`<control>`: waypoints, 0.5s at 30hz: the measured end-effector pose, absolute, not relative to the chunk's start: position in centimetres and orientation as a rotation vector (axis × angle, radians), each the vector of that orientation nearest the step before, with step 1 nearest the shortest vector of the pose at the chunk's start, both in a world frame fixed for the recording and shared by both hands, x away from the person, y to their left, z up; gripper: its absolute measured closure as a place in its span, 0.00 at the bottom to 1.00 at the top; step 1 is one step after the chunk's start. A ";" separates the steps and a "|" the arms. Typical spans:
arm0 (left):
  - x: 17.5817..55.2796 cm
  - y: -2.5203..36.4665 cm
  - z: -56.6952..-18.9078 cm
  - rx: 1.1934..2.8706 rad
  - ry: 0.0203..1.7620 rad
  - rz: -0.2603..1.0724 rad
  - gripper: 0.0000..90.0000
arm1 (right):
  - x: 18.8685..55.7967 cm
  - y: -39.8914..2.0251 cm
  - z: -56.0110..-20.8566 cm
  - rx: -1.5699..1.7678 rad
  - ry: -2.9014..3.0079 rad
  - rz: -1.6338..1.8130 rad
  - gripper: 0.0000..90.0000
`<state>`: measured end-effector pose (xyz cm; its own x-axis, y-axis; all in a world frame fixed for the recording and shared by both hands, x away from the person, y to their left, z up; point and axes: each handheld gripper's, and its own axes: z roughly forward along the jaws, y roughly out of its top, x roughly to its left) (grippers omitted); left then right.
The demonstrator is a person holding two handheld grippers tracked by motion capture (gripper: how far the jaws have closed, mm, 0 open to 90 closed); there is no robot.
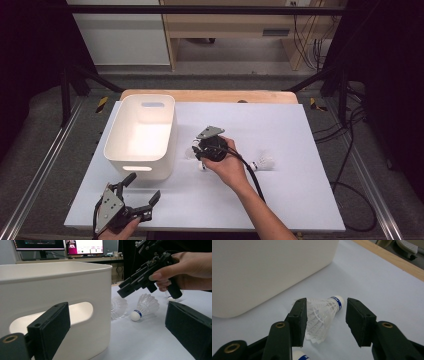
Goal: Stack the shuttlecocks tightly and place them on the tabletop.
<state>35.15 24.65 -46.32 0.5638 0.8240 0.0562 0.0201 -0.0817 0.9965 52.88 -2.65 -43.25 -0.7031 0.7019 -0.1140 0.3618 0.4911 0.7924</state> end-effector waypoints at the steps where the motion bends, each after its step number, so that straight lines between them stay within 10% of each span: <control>1: 35.1 24.6 -46.3 1.520 0.748 0.784 0.07 | 52.9 -2.6 -43.4 0.879 2.323 1.074 0.59; 15: 35.1 24.4 -46.4 1.532 0.736 0.781 0.07 | 53.3 -2.1 -44.6 0.844 2.366 0.968 0.74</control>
